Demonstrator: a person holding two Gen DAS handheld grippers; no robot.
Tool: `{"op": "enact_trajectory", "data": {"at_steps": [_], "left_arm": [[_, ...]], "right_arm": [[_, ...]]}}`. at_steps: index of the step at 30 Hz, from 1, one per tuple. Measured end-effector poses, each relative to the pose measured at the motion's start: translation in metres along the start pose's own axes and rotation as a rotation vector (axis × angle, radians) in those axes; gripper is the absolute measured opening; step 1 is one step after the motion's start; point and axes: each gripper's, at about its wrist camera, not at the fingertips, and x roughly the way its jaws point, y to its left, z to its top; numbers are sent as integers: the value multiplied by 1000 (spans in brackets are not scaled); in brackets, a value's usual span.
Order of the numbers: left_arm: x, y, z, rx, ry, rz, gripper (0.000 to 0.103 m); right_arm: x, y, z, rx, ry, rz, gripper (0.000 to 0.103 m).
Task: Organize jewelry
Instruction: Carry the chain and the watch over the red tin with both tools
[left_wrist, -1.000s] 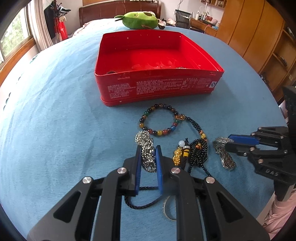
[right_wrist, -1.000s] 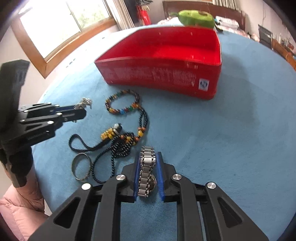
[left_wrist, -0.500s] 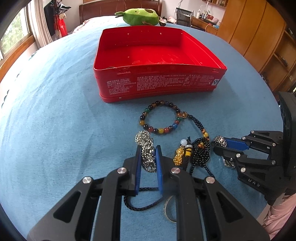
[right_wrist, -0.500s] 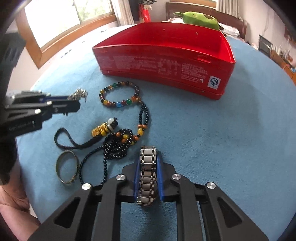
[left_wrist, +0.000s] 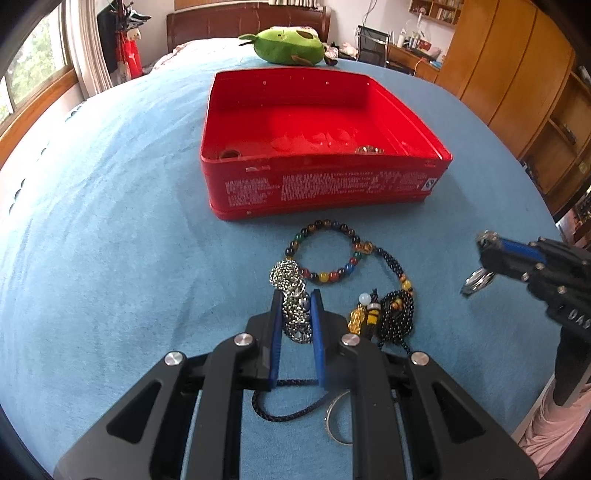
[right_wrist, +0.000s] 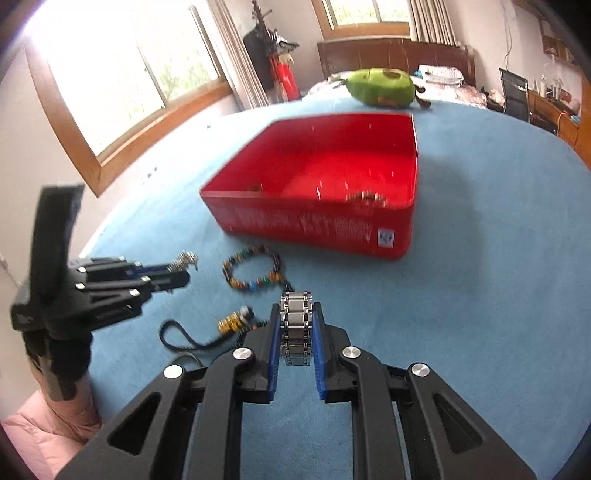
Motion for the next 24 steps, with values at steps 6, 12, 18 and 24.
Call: {"op": "enact_trajectory", "data": {"at_steps": [6,12,18,24], "left_arm": [[-12,-6,28,8,-22,13,13],[-27,-9,79,-8,-100,38,13],[5,0,128,-51,-105,43,13],[64,15,161,-84,-19,39,13]], "right_arm": [[-1,4,38,-7,-39,4,15],[7,8,88,-15,-81,-20,15],[44,-4,136,17,-90,-77,15],[102,-25,161,58,-36,-104,15]]}}
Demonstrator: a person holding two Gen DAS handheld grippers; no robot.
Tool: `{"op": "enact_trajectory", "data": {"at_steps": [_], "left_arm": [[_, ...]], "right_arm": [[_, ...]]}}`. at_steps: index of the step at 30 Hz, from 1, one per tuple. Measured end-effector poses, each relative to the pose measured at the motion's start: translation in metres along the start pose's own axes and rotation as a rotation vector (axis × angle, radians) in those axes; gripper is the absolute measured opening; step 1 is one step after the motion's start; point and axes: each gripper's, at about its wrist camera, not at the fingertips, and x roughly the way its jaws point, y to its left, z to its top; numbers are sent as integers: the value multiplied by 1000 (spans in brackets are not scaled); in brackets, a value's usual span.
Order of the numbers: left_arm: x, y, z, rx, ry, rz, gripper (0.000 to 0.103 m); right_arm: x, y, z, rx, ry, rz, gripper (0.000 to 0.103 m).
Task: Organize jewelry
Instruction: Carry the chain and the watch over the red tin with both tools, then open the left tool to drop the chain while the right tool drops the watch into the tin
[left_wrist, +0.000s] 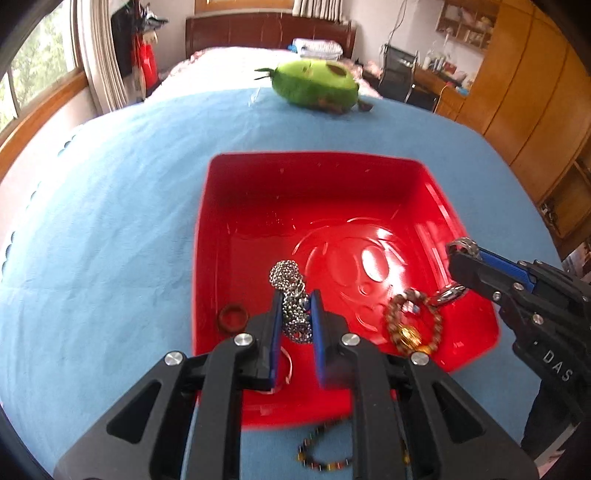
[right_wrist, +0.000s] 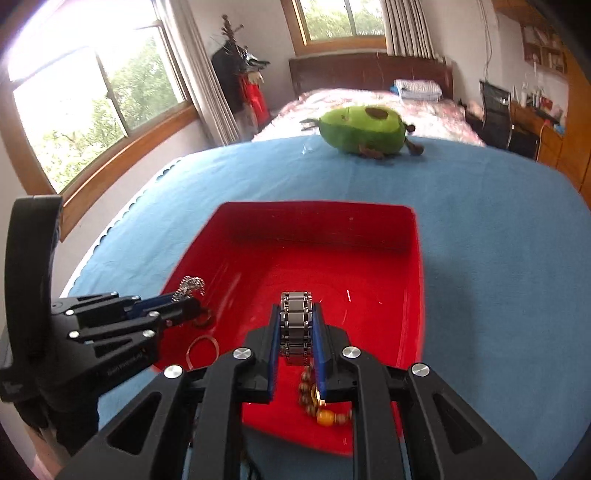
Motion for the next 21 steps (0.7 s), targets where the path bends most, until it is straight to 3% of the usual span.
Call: {"op": "enact_trajectory", "data": {"at_steps": [9,10,11,12,21], "left_arm": [[41,9,20,-17,64,27,16],[42,11,21,-21,64,30,23],[42,13,22,-23,63,41,39],[41,14,22,-27,52,49,43],[25,7,14,-21,15,42,46]], "right_arm": [[47,-5,8,11,74,-13,17],[48,-6,8,17,73,-14,18],[47,-7,8,17,67,-13,18],[46,-8,8,18,63,-13,18],[26,-9,4,23,27,-7,18]]}}
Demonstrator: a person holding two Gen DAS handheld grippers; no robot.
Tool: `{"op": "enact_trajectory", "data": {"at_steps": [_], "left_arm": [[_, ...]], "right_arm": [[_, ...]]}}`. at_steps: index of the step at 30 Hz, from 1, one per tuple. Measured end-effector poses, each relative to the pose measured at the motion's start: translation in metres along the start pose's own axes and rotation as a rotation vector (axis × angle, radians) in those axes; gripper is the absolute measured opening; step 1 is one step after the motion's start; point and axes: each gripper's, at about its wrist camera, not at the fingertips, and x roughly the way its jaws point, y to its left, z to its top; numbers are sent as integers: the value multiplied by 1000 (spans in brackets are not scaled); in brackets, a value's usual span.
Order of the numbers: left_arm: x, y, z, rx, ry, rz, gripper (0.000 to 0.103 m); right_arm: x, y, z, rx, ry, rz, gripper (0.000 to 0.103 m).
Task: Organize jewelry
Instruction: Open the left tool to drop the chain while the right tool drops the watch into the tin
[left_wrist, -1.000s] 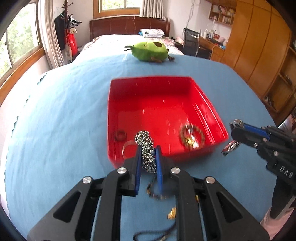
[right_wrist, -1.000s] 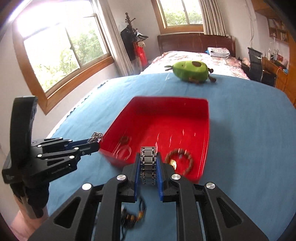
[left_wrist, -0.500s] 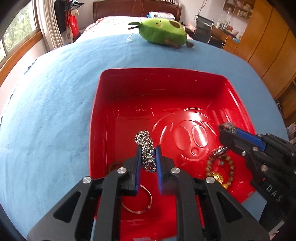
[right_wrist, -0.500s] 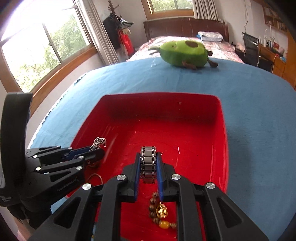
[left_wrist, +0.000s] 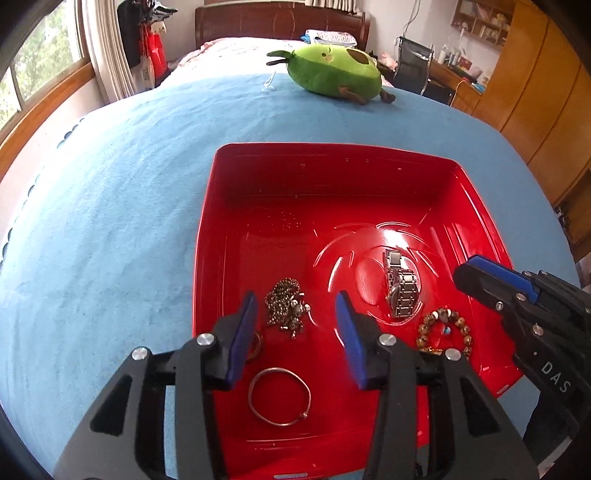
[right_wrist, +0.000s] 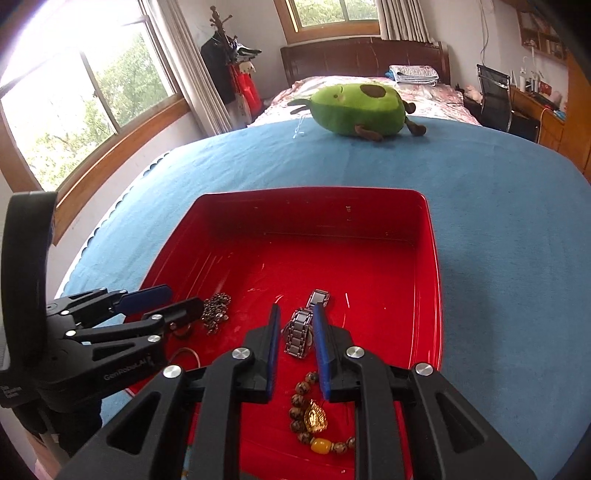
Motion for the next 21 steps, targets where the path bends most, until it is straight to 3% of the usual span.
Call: {"op": "enact_trajectory", "data": {"at_steps": [5,21], "left_arm": [[-4,-6,-4,7,-15,7,53],[-30,6,-13,-36,-77,35,63]], "right_arm": [[-2,3,-4,-4,8,4,18],[-14,5,-11,2,8,17,19]]}}
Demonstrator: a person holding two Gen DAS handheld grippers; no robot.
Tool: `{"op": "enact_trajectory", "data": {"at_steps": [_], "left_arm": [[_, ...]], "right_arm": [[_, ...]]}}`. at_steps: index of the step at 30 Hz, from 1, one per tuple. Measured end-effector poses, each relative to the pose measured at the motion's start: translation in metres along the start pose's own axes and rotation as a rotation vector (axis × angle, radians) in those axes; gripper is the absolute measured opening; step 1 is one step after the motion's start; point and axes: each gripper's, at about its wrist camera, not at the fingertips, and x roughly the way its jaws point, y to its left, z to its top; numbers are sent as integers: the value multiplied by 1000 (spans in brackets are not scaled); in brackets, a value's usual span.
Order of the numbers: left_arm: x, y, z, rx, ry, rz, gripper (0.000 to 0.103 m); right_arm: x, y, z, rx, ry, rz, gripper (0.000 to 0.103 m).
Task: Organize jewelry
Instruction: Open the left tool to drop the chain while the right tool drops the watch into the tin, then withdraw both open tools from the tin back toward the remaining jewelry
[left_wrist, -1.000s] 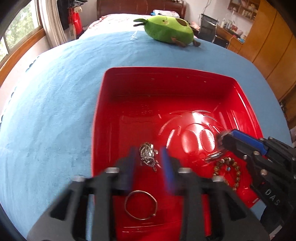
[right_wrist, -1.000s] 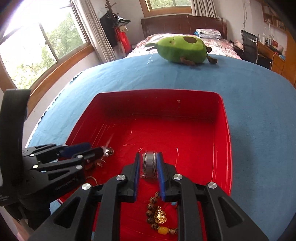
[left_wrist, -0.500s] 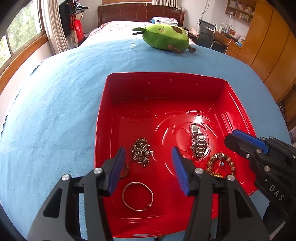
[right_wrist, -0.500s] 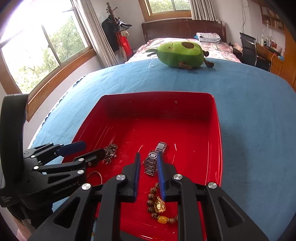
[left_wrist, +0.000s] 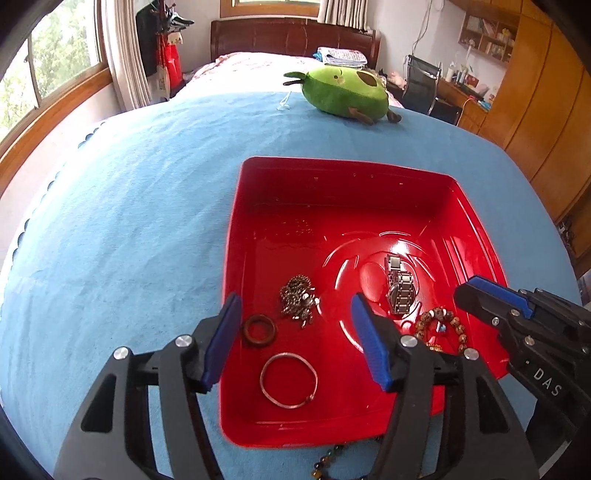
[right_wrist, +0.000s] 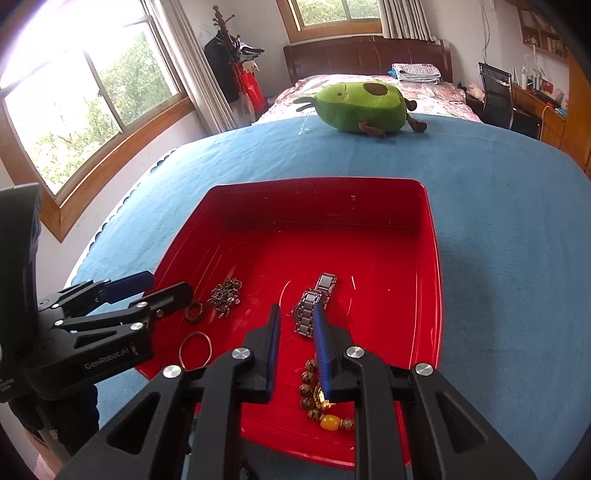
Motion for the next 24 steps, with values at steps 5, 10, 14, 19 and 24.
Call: {"op": "enact_trajectory", "data": {"at_steps": [5,10,14,19,24], "left_arm": [[-18,5,-13,-10,-22,14,67],[-38,8,-37,4,-46,39,68],[-54,9,-61,20,-57,56,68],[-71,17,-94,10,-56,41,69],[-79,23,-121,25,-29,30,70]], "right_arm": [[-13,3,-11,1,-9,3,19],[-31,8,-25,-9,-22,3,19],[-49,18,-44,-32,-30,7,21],[-63,30,-77,-55,-10,28,25],[-64,37,-114,-66,41,48,31]]}}
